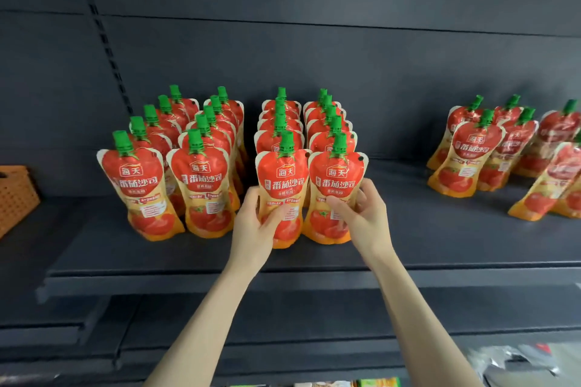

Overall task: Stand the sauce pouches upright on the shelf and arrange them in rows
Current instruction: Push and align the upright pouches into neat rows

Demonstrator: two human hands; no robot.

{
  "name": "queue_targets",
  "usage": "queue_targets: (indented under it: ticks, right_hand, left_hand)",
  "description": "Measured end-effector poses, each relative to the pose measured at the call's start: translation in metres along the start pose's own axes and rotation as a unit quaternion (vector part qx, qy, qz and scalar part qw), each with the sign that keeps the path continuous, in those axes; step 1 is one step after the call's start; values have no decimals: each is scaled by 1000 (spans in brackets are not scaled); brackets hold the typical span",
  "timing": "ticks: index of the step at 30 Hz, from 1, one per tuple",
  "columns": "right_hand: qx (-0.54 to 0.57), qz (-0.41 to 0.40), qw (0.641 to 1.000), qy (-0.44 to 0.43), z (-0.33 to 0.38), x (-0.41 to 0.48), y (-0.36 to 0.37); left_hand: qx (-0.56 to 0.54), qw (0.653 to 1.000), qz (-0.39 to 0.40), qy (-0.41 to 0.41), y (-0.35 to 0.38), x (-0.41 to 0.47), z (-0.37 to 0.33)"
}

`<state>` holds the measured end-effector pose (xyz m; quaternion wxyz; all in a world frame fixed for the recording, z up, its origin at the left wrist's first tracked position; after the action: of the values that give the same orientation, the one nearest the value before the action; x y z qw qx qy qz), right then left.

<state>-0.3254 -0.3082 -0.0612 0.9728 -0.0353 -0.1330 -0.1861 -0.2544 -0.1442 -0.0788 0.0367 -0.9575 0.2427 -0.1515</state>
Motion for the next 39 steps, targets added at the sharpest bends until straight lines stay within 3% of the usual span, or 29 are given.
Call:
queue_targets:
  ticks: [8,11,20,39]
  right_hand:
    - [-29,9,999,16,-10,16,-3]
    - [-59,23,998,22,-20,15,-6]
    - [-131,-8,990,56,-47,5,-16]
    - [-163,29,985,46,-45,3,-19]
  left_hand:
    - [-1,1000,27,-11,-2,20,15]
    - [50,997,40,-35,-1,11,23]
    - [108,993,-21,-33,0,4,26]
    - [129,991,-20,-29,0,6,29]
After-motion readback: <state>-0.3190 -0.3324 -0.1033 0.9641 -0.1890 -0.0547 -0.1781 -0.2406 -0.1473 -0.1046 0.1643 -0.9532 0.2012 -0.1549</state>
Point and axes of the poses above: each hand's wrist, its own x-axis towards the middle knuckle, its own y-axis out of the palm, z = x × y, the point moved 1 cm from there along x, towards the middle knuckle, and after that the axes turned 10 degrees about z, right-handed, at the moved point
